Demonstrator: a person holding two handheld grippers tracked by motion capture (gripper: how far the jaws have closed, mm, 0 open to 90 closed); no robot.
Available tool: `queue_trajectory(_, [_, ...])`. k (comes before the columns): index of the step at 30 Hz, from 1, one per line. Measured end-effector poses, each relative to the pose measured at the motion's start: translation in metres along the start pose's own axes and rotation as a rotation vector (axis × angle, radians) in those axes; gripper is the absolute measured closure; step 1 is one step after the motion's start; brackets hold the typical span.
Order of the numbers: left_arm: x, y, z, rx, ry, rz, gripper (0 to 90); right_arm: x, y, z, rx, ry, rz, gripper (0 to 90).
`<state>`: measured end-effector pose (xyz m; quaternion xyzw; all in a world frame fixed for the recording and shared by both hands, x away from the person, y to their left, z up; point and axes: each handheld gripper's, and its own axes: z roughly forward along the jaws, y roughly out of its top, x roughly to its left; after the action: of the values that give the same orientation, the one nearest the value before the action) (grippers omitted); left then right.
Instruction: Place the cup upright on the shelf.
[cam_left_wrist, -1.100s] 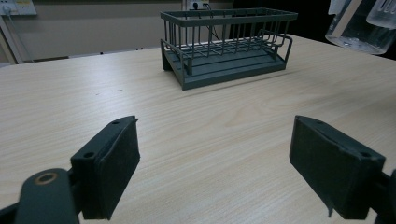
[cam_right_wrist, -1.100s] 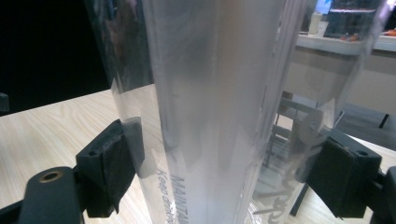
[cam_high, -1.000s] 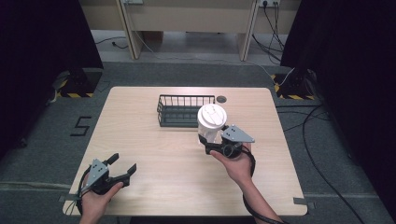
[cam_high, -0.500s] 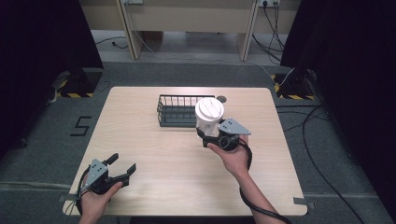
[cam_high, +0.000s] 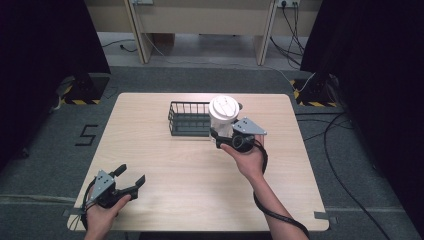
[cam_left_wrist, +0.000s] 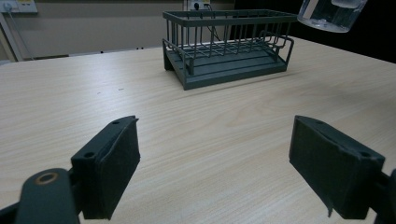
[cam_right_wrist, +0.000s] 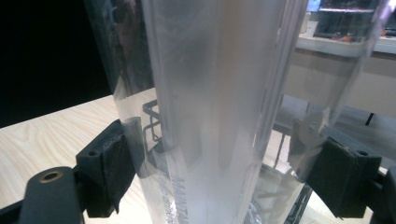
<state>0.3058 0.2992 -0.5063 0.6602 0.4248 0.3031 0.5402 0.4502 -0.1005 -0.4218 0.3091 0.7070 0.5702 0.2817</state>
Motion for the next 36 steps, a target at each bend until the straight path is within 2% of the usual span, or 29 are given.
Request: queue_trajectory(36, [0.0,0.001,0.0,-0.003,-0.003,-0.002,16.1,-0.017,0.032,0.032,0.008,-0.033,0.004,18.3])
